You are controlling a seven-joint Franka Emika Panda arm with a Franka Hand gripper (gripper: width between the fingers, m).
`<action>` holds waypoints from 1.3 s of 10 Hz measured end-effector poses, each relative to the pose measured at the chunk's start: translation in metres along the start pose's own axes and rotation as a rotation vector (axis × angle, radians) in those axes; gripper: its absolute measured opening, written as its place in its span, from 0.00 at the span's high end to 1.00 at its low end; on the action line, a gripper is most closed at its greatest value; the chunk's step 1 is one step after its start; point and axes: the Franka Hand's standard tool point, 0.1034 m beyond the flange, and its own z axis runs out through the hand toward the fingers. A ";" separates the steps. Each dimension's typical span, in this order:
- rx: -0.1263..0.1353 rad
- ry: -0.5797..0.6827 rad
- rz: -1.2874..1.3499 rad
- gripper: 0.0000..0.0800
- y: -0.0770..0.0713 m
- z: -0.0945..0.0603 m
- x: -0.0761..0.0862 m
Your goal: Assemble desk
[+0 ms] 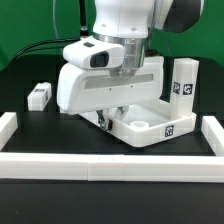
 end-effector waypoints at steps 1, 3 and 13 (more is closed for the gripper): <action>-0.014 0.002 -0.108 0.92 -0.004 -0.003 0.012; -0.019 -0.001 -0.220 0.92 -0.005 -0.004 0.023; -0.082 -0.035 -0.824 0.92 -0.016 -0.006 0.047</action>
Offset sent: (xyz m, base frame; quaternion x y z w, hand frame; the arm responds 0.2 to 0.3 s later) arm -0.0190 -0.0040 0.0146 -0.0670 0.0331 -0.1280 0.9890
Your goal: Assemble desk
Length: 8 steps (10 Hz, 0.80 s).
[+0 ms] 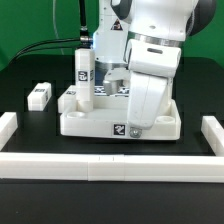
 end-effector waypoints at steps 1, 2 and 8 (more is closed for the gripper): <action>0.001 -0.001 -0.020 0.92 -0.001 0.001 -0.007; 0.001 -0.011 -0.099 0.92 -0.001 0.002 -0.009; 0.006 -0.011 -0.048 0.92 0.043 -0.011 0.035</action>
Offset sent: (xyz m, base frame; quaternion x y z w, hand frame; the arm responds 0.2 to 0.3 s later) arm 0.0211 0.0321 0.0093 0.0040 0.0151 0.0190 0.9997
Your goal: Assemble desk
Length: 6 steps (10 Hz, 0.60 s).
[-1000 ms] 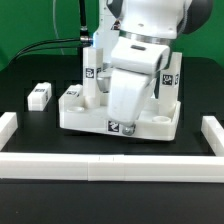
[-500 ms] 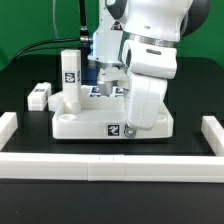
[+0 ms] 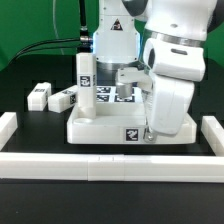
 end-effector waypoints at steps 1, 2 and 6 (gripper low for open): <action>0.002 0.000 -0.005 0.92 0.007 -0.002 0.006; 0.002 0.001 0.004 0.92 0.013 -0.004 0.012; 0.003 -0.007 0.020 0.92 0.028 -0.005 0.015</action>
Offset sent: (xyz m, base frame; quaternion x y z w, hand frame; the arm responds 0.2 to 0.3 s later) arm 0.0325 0.0211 0.0062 -0.0068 -0.0044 -0.0113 0.9999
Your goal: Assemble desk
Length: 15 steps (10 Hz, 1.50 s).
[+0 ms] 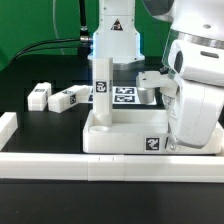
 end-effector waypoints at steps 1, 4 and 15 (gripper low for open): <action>-0.005 -0.004 0.003 0.92 0.001 -0.002 0.001; -0.013 -0.007 0.017 0.63 0.007 -0.024 -0.004; 0.026 -0.035 0.017 0.19 0.005 -0.058 -0.083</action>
Offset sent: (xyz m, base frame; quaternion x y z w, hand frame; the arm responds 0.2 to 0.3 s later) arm -0.0045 -0.0114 0.0364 0.0104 -0.0303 0.0023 0.9995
